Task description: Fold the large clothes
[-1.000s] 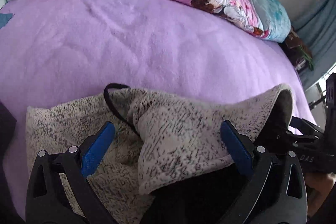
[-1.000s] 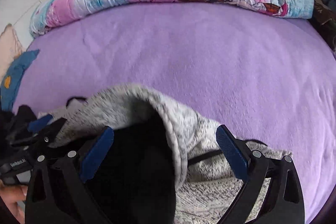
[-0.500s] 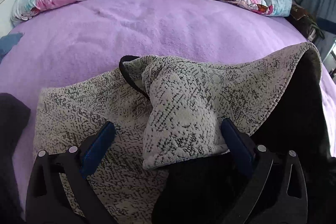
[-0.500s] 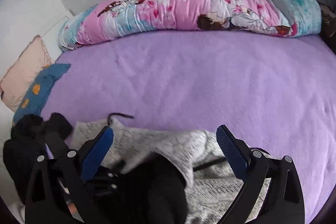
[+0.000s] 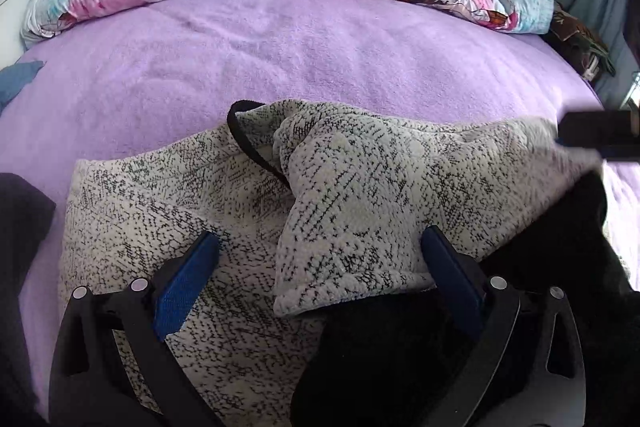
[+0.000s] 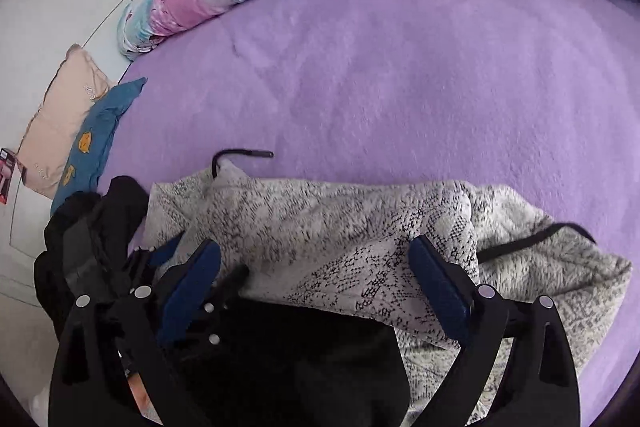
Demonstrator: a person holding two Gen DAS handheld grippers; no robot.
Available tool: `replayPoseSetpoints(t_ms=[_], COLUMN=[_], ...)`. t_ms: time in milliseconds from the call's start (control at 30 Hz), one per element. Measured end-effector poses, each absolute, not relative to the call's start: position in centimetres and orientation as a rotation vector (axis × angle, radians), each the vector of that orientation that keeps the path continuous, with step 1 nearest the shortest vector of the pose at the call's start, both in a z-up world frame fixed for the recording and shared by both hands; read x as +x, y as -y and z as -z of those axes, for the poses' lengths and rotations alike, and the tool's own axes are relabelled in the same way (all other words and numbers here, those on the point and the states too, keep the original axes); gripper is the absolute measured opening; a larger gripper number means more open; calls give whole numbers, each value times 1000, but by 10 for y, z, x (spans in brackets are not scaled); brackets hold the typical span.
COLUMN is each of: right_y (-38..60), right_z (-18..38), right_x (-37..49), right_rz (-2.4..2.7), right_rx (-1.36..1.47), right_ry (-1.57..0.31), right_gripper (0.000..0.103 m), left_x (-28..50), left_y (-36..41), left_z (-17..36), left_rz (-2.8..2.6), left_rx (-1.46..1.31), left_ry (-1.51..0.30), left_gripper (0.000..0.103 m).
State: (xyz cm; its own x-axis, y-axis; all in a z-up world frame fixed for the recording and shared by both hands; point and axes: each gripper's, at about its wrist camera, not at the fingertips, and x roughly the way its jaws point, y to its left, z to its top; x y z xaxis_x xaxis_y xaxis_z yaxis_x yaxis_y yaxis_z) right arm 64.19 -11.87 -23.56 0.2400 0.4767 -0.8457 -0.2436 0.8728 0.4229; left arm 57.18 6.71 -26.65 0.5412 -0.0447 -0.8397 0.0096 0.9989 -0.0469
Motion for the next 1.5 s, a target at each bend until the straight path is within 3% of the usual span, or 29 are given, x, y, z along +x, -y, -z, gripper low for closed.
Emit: replayPoseSetpoints(t_ms=[367, 500, 733, 900, 1133, 1267, 1500], right_y=[93, 91, 106, 112, 142, 142, 139], right_z=[304, 282, 257, 242, 180, 188, 275], right_x=[599, 596, 586, 587, 613, 636, 625], right_rz=[-425, -436, -473, -496, -505, -296, -263], right_rx=[-42, -54, -10, 36, 162, 118, 47], right_ry=[-1178, -1128, -1127, -1143, -1053, -1070, -1294], right_gripper=[91, 94, 96, 96, 96, 96, 95], left_x=[571, 570, 572, 589, 596, 607, 587], left_y=[-74, -75, -57, -41, -50, -47, -78], left_z=[288, 263, 188, 190, 176, 189, 261], left_rz=[72, 63, 137, 219, 179, 126, 44], left_rx=[-103, -126, -22, -62, -123, -66, -120], left_ry=[-1047, -1061, -911, -946, -913, -965, -1162], left_gripper=[99, 97, 97, 97, 97, 97, 99])
